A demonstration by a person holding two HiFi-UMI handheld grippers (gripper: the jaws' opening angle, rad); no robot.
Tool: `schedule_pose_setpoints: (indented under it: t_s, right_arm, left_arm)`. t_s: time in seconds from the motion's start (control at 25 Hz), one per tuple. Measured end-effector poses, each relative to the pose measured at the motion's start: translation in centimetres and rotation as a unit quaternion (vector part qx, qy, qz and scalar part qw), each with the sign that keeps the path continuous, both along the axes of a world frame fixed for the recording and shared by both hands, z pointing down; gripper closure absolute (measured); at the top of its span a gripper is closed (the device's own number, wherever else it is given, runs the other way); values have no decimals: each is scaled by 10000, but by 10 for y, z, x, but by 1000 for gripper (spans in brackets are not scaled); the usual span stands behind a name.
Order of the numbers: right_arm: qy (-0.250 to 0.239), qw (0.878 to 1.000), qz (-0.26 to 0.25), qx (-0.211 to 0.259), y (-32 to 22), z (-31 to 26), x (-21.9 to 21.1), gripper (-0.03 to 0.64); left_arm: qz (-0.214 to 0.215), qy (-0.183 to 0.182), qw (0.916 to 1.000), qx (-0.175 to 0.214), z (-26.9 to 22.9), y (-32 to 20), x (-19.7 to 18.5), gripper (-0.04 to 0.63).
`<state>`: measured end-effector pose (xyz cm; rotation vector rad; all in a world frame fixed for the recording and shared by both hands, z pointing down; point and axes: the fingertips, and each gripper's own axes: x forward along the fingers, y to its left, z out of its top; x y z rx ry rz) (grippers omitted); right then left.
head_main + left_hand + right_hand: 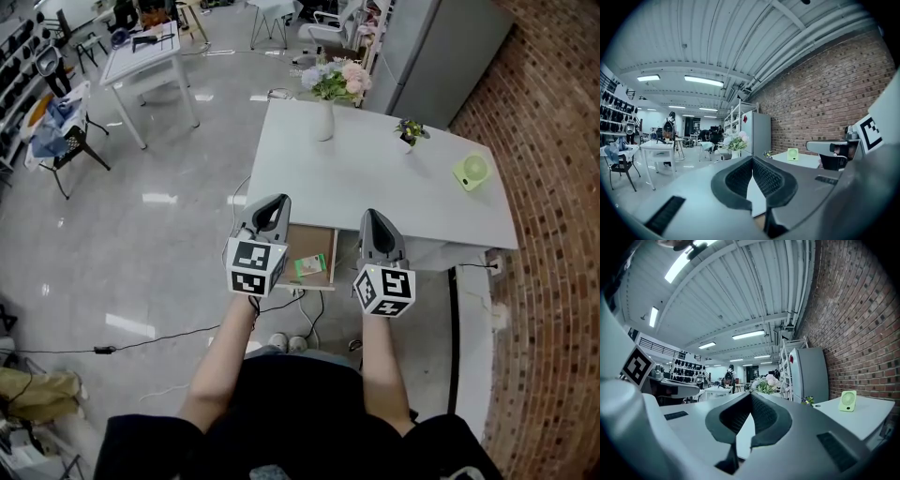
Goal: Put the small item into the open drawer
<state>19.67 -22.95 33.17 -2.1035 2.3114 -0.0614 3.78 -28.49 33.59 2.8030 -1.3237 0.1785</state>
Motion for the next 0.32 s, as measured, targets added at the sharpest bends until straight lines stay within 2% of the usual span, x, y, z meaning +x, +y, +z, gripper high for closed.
schedule_pose_setpoints:
  t_s: [0.32]
  right_arm:
    - [9, 10000, 16, -40, -1, 5, 2, 617]
  left_arm:
    - [10, 3, 10000, -41, 5, -2, 3, 572]
